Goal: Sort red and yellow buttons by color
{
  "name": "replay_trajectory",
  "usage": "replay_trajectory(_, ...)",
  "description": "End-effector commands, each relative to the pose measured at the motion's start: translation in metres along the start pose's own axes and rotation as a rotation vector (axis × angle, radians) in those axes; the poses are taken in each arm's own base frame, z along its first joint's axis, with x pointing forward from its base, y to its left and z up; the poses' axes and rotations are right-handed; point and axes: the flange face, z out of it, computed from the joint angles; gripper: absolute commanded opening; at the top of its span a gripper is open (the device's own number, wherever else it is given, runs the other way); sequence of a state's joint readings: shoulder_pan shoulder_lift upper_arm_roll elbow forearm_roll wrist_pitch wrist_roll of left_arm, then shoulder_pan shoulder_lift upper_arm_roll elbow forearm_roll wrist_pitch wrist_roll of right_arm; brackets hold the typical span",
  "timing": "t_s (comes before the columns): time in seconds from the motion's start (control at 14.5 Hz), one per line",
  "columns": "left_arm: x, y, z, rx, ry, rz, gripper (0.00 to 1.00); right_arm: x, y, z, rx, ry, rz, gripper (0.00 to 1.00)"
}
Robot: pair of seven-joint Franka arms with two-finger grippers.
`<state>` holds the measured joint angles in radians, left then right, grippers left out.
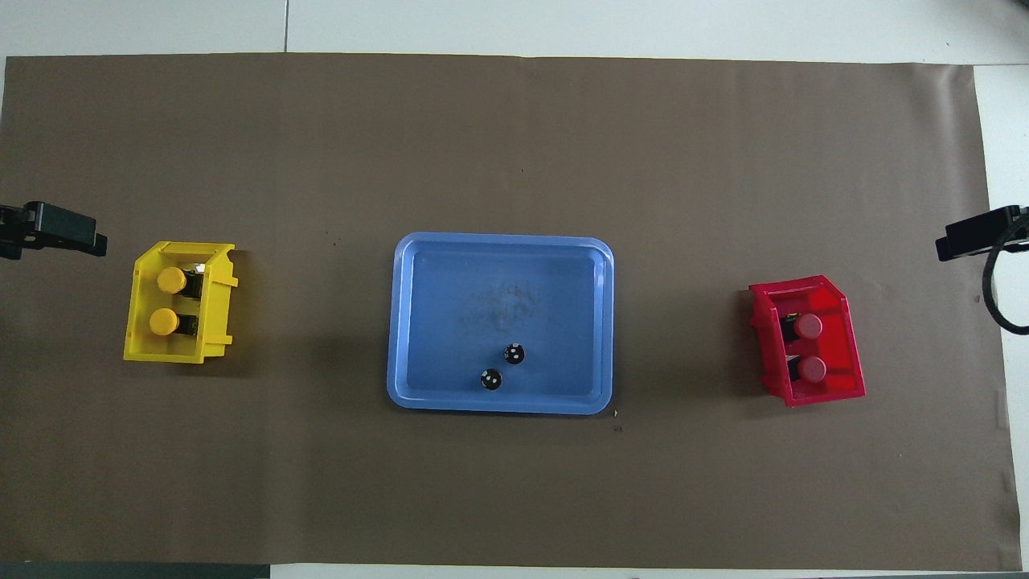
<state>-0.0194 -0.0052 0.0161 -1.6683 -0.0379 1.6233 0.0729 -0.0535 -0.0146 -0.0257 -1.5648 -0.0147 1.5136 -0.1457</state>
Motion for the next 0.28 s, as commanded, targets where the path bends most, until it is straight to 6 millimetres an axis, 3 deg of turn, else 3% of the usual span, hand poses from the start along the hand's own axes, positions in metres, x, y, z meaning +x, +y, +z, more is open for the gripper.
replay_trajectory(0.0,-0.0064,0.0128,-0.0241,-0.003,-0.002,0.032,1.0,0.0003,-0.0009,-0.0027,-0.002,-0.013,0.015,1.0)
replay_trajectory(0.21,-0.0079,0.0134,-0.0335,-0.003,-0.011,0.036,1.0,0.0,0.0007,-0.0027,-0.002,-0.013,0.018,1.0)
